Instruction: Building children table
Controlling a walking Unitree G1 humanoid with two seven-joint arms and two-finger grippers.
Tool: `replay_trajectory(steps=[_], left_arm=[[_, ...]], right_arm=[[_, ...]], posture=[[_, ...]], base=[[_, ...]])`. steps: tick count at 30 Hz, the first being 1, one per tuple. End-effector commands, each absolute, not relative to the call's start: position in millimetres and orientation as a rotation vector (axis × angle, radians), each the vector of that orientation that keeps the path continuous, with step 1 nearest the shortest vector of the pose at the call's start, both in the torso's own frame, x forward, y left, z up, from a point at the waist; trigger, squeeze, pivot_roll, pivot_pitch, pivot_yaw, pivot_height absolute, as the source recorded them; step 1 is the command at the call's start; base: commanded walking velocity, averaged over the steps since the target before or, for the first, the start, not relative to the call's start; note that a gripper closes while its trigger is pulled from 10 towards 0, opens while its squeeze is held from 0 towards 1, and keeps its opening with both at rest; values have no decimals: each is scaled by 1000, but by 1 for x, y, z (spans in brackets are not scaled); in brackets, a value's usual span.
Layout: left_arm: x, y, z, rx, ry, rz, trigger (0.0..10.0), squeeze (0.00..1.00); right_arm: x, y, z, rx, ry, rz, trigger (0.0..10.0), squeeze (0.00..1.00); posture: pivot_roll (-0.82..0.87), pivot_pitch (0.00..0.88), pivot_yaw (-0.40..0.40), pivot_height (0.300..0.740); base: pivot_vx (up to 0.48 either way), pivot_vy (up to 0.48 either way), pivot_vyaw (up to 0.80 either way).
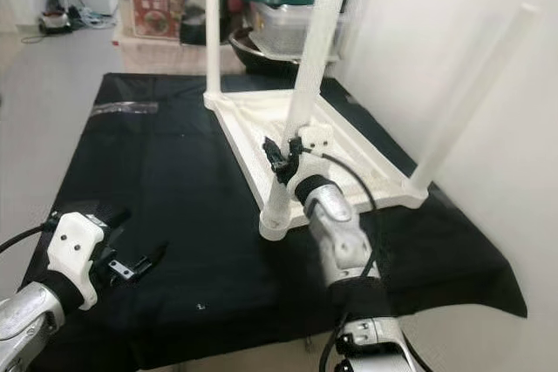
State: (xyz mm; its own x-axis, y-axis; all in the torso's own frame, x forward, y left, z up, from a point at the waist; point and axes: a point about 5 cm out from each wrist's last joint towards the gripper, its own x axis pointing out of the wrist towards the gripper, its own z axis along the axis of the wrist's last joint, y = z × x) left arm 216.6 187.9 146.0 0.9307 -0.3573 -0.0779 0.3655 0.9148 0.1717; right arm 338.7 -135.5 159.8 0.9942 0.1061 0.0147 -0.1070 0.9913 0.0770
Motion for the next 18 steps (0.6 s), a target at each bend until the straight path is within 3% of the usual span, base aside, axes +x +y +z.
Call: replay_trajectory(steps=[1,8,9,10,11,15,16,18], left_arm=[[216,189,150,184,35,-368,10000,0],[217,189,147,188,43,-362,10000,0],[219,187,148,188,37,-365,10000,0],[221,185,149,188,32,-367,10000,0],[223,185,150,188,28,-367,10000,0],[223,184,150,189,25,-368,10000,0],[223,184,150,189,25,-368,10000,0],[223,184,150,189,25,-368,10000,0]], right_arm=[[328,-157,120,35,175,-48,0,0],[329,-165,117,-44,272,-202,0,0],[331,-160,117,-41,287,-183,1255,0],[332,-156,118,-43,290,-167,6235,0],[332,-152,119,-44,289,-142,10000,0],[332,-150,120,-52,276,-136,10000,0],[330,-151,122,-26,267,-156,10000,1000],[330,-151,122,-26,267,-156,10000,1000]], posture=[[105,0,-115,740],[96,0,-112,740],[96,0,-114,740],[95,0,-113,740],[95,0,-113,740],[95,0,-113,740],[92,0,-110,740],[92,0,-110,740]], base=[[0,0,0],[0,0,0],[0,0,0],[0,0,0],[0,0,0],[0,0,0],[0,0,0],[0,0,0]])
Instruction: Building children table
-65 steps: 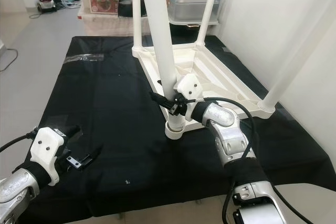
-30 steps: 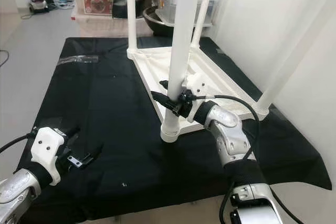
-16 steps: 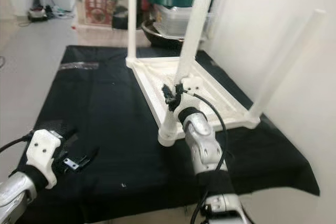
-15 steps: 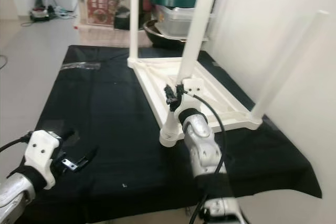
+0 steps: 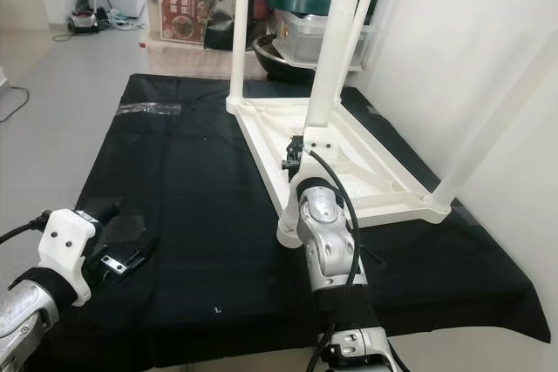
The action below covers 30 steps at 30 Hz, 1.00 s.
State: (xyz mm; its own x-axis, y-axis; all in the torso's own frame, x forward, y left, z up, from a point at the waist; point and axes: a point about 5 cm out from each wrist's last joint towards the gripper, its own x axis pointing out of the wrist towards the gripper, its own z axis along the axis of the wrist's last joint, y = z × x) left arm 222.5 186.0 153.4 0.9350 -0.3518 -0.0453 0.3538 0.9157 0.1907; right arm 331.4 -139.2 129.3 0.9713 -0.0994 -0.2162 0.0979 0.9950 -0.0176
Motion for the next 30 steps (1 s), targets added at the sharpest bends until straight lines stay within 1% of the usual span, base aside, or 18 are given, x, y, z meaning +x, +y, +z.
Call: replay_trajectory(steps=[1,5,6,7,8,14,16,19,21,24,26,28,30], left_arm=[[223,184,150,189,25,-368,10000,0],[224,186,149,193,27,-375,10000,0],[225,186,150,194,25,-379,10000,0],[225,186,150,194,25,-379,10000,0],[226,186,150,194,23,-382,10000,0],[228,186,151,195,19,-389,10000,0],[228,186,151,195,19,-389,10000,0],[227,185,151,195,17,-395,10000,0],[227,185,150,195,17,-397,10000,0],[227,184,150,194,15,-402,10000,0],[228,182,151,191,13,-408,10000,0],[228,182,151,191,13,-408,10000,0],[229,181,150,190,12,-414,10000,0]], right_arm=[[330,-151,122,-26,267,-156,10000,1000],[330,-158,138,84,194,-196,10000,1000],[331,-158,145,116,160,-187,10000,357],[331,-158,145,116,160,-187,10000,357],[332,-157,151,143,139,-180,10000,0],[334,-153,171,224,47,-77,10000,0],[334,-153,171,224,47,-77,10000,0],[334,-151,186,206,-13,61,10000,0],[335,-153,188,181,-17,82,10000,0],[340,-160,191,136,-20,91,10000,0],[347,-173,197,101,-33,126,10000,0],[347,-173,197,101,-33,126,10000,0],[354,-181,202,99,-33,196,10000,0]], posture=[[92,0,-110,740],[75,0,-96,740],[70,0,-92,740],[70,0,-92,740],[70,0,-92,740],[64,0,-88,740],[64,0,-88,740],[62,0,-84,740],[58,0,-81,740],[58,0,-81,740],[51,0,-77,740],[51,0,-77,740],[41,0,-72,740]], base=[[0,0,0],[0,0,0],[0,0,0],[0,0,0],[0,0,0],[0,0,0],[0,0,0],[0,0,0],[0,0,0],[0,0,0],[0,0,0],[0,0,0],[0,0,0]])
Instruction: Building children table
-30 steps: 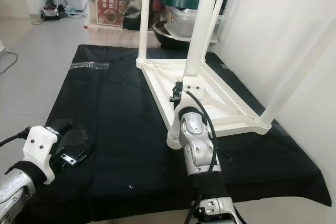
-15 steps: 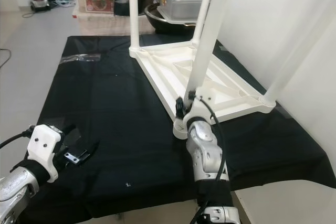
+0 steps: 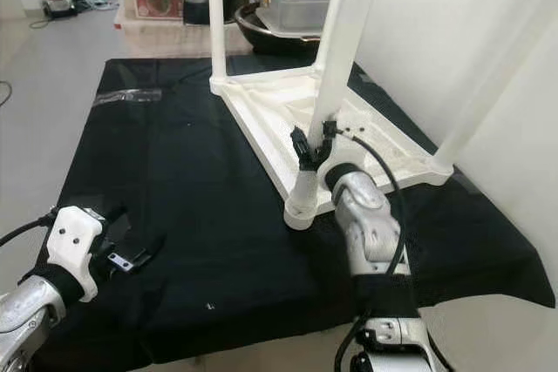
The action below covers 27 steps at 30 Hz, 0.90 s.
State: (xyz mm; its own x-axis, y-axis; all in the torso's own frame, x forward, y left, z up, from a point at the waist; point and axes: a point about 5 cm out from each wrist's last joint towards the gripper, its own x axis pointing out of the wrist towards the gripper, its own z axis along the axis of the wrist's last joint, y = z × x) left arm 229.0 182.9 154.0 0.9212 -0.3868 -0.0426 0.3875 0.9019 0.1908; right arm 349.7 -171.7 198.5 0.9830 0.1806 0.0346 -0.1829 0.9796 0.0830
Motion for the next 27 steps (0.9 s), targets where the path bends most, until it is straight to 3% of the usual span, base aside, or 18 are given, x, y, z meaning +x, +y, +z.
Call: replay_trajectory(steps=[1,14,15,18,19,20,22,23,24,27], left_arm=[[231,180,150,189,13,-420,10000,0],[233,181,151,189,8,-428,10000,0],[233,181,151,190,8,-427,10000,0],[232,181,151,191,9,-427,10000,0],[232,181,151,191,9,-428,10000,0],[232,181,150,191,10,-429,10000,0],[231,180,150,191,10,-431,10000,0],[231,180,149,191,11,-433,10000,0],[231,180,149,192,11,-433,10000,0],[231,180,149,194,12,-433,10000,0]], right_arm=[[359,-188,204,117,-27,252,10000,0],[373,-200,214,123,-26,416,10000,0],[374,-200,214,130,-29,439,8510,0],[374,-200,214,123,-29,461,8431,0],[374,-201,212,121,-29,503,9686,0],[376,-204,210,108,-25,520,8980,0],[377,-207,208,105,-23,535,8980,0],[378,-211,203,105,-22,551,3529,0],[377,-213,201,119,-21,567,0,0],[376,-214,199,136,-20,584,0,0]], posture=[[41,0,-72,740],[54,0,-80,740],[56,0,-83,740],[60,0,-84,740],[60,0,-84,740],[60,0,-84,740],[60,0,-84,740],[64,0,-85,740],[64,0,-85,740],[64,0,-85,740]], base=[[0,0,0],[0,0,0],[0,0,0],[0,0,0],[0,0,0],[0,0,0],[0,0,0],[0,0,0],[0,0,0],[0,0,0]])
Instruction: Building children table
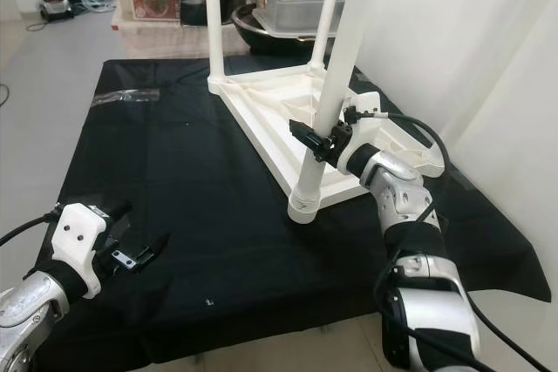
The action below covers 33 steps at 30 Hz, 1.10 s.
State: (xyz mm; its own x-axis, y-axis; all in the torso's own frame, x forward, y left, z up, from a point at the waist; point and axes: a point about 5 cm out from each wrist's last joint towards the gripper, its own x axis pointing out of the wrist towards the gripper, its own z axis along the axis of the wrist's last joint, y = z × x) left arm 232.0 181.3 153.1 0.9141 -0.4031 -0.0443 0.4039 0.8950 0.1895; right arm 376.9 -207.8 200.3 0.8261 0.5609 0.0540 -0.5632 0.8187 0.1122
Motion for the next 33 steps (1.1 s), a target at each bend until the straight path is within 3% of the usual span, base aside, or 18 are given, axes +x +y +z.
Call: replay_trajectory(steps=[1,4,6,7,9,14,16,17,18,22,23,28,29,33], left_arm=[[231,180,149,195,12,-432,10000,0],[230,180,149,195,13,-432,10000,0],[228,181,149,196,15,-430,10000,0],[228,181,149,196,15,-430,10000,0],[227,181,149,194,15,-428,10000,0],[226,180,150,194,14,-425,10000,0],[226,180,151,193,12,-422,10000,0],[226,180,151,193,12,-422,10000,0],[226,182,152,191,8,-416,10000,0],[227,182,153,191,5,-412,10000,0],[228,182,153,187,-1,-407,10000,0],[229,178,152,180,-3,-409,10000,0],[230,177,152,178,-3,-411,10000,0],[231,175,152,176,-4,-415,10000,0]], right_arm=[[378,-216,197,142,-13,543,0,0],[380,-218,194,148,-2,480,0,0],[385,-219,178,116,104,124,0,0],[385,-219,178,116,104,124,0,0],[380,-217,169,119,150,-120,0,0],[362,-189,154,153,202,-253,0,0],[348,-160,146,182,237,-276,0,0],[348,-160,146,182,237,-276,0,0],[340,-135,143,185,252,-256,0,0],[341,-123,145,189,268,-233,0,0],[349,-112,151,198,285,-129,10000,0],[350,-118,164,211,241,-76,10000,0],[352,-125,168,209,214,-70,10000,1000],[357,-139,176,198,185,-50,10000,1000]], posture=[[64,0,-85,740],[72,0,-88,740],[76,0,-91,740],[76,0,-91,740],[80,0,-91,740],[94,0,-91,740],[97,0,-93,740],[97,0,-93,740],[101,0,-98,740],[101,0,-102,740],[99,0,-103,740],[91,0,-102,740],[88,0,-100,740],[87,0,-99,740]], base=[[0,0,0],[0,0,0],[0,0,0],[0,0,0],[0,0,0],[0,0,0],[0,0,0],[0,0,0],[0,0,0],[0,0,0],[0,0,0],[0,0,0],[0,0,0],[0,0,0]])
